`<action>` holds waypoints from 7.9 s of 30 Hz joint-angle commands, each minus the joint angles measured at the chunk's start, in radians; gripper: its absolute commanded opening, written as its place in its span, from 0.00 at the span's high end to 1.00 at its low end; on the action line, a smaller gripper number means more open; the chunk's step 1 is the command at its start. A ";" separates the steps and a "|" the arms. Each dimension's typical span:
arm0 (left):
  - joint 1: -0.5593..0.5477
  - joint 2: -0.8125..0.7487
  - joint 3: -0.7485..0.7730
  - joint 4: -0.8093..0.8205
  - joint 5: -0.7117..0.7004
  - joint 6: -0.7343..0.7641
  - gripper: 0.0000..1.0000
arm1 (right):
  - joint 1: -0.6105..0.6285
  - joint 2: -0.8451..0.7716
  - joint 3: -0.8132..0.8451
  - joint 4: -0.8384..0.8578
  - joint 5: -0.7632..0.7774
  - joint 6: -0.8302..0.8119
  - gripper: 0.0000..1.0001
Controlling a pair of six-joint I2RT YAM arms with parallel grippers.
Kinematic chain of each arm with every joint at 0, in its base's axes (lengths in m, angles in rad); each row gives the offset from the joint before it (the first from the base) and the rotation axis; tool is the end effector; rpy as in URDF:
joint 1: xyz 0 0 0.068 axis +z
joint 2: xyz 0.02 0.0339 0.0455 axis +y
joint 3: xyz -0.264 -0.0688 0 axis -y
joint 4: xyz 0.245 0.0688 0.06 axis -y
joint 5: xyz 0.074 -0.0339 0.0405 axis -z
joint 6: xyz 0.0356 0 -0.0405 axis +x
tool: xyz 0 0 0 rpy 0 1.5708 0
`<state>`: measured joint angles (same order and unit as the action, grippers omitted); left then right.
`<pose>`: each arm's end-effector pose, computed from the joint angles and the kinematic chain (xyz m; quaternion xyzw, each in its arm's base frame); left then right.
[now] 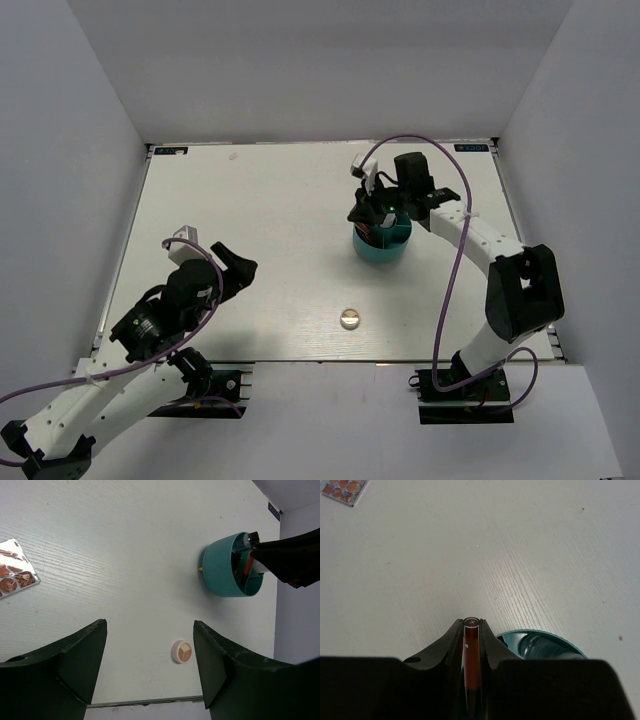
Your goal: Organize the makeup
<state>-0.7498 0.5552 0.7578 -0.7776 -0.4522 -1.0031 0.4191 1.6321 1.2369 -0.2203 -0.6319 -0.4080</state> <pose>0.0930 -0.0653 0.3031 -0.2144 0.8358 -0.2316 0.4492 0.3287 0.1695 0.2787 -0.4700 0.7156 0.2784 0.4354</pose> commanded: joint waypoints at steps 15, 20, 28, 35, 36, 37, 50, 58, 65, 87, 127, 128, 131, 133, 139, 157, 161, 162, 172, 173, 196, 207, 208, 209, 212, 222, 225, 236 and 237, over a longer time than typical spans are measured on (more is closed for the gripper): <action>-0.003 0.008 -0.023 0.026 0.001 0.006 0.20 | -0.005 -0.077 -0.139 0.256 0.029 0.037 0.97; -0.003 0.011 -0.026 0.031 0.001 0.009 0.20 | -0.005 -0.098 -0.159 0.248 0.031 0.015 0.94; -0.003 0.014 -0.031 0.041 0.004 0.009 0.20 | -0.005 -0.114 -0.165 0.222 0.026 -0.018 0.76; -0.003 0.011 -0.029 0.041 0.004 0.009 0.20 | -0.008 -0.117 -0.160 0.191 0.028 -0.032 0.70; -0.003 0.009 -0.029 0.037 0.004 0.009 0.20 | -0.009 -0.117 -0.160 0.191 0.029 -0.035 0.70; -0.003 0.008 -0.029 0.037 0.003 0.009 0.20 | -0.009 -0.120 -0.162 0.188 0.029 -0.037 0.70; -0.003 0.009 -0.034 0.038 0.007 0.009 0.20 | -0.006 -0.173 -0.176 0.191 0.009 -0.072 0.69; -0.003 0.146 0.008 -0.040 0.021 0.024 0.18 | -0.003 -0.193 -0.090 0.049 -0.057 -0.192 0.53; 0.006 0.396 0.089 -0.169 0.032 0.099 0.14 | 0.003 -0.224 -0.062 -0.174 -0.304 -0.377 0.11; 0.283 0.623 0.196 -0.241 0.154 0.099 0.02 | 0.006 -0.451 -0.243 -0.292 -0.276 -0.453 0.11; 0.761 0.655 0.094 -0.112 0.375 0.313 0.02 | 0.043 -0.422 -0.317 -0.257 -0.244 -0.357 0.11; 0.773 0.658 0.094 -0.101 0.385 0.313 0.02 | 0.046 -0.422 -0.317 -0.255 -0.244 -0.354 0.11; 0.794 0.681 0.107 -0.092 0.406 0.322 0.02 | 0.049 -0.420 -0.318 -0.249 -0.242 -0.348 0.11; 0.807 0.686 0.115 -0.094 0.405 0.325 0.02 | 0.052 -0.423 -0.321 -0.243 -0.238 -0.347 0.11; 0.868 0.704 0.114 -0.089 0.403 0.305 0.03 | 0.072 -0.413 -0.309 -0.229 -0.224 -0.341 0.11; 0.972 0.834 0.072 0.015 0.326 0.319 0.62 | 0.147 -0.373 -0.284 -0.208 -0.201 -0.325 0.11; 0.972 0.877 0.063 0.041 0.331 0.322 0.57 | 0.147 -0.371 -0.284 -0.206 -0.201 -0.324 0.11; 0.972 0.890 0.063 0.053 0.333 0.320 0.55 | 0.150 -0.368 -0.283 -0.206 -0.198 -0.324 0.11; 0.972 0.956 0.077 0.081 0.348 0.314 0.50 | 0.150 -0.365 -0.277 -0.209 -0.201 -0.325 0.11; 0.972 0.959 0.075 0.083 0.349 0.314 0.50 | 0.152 -0.368 -0.278 -0.209 -0.203 -0.325 0.11; 0.942 0.853 -0.106 0.129 0.555 0.362 0.57 | 0.153 -0.368 -0.278 -0.185 -0.207 -0.308 0.11; 0.922 0.859 -0.133 0.146 0.610 0.363 0.59 | 0.159 -0.342 -0.257 -0.188 -0.204 -0.316 0.11; 0.922 0.856 -0.132 0.146 0.610 0.363 0.59 | 0.161 -0.331 -0.254 -0.192 -0.209 -0.321 0.11; 0.922 0.856 -0.132 0.144 0.612 0.365 0.59 | 0.165 -0.325 -0.252 -0.192 -0.215 -0.324 0.11; 0.922 0.851 -0.130 0.141 0.619 0.366 0.59 | 0.172 -0.269 -0.234 -0.211 -0.238 -0.310 0.11; 0.922 0.799 -0.101 0.078 0.603 0.370 0.49 | 0.285 0.045 0.056 -0.476 -0.226 -0.419 0.11; 0.938 0.758 -0.057 0.040 0.551 0.374 0.38 | 0.359 -0.020 -0.019 -0.293 -0.109 -0.338 0.11; 0.938 0.647 0.118 -0.048 0.474 0.377 0.24 | 0.470 0.253 0.274 -0.346 -0.083 -0.103 0.11; 0.938 0.637 0.123 -0.045 0.489 0.374 0.23 | 0.492 0.230 0.254 -0.300 -0.063 -0.101 0.11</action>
<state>0.1822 1.2369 0.8490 -0.7876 0.0479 -0.6342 0.8688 1.8732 1.4712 -0.5167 -0.7052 -0.5774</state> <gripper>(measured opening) 0.761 0.889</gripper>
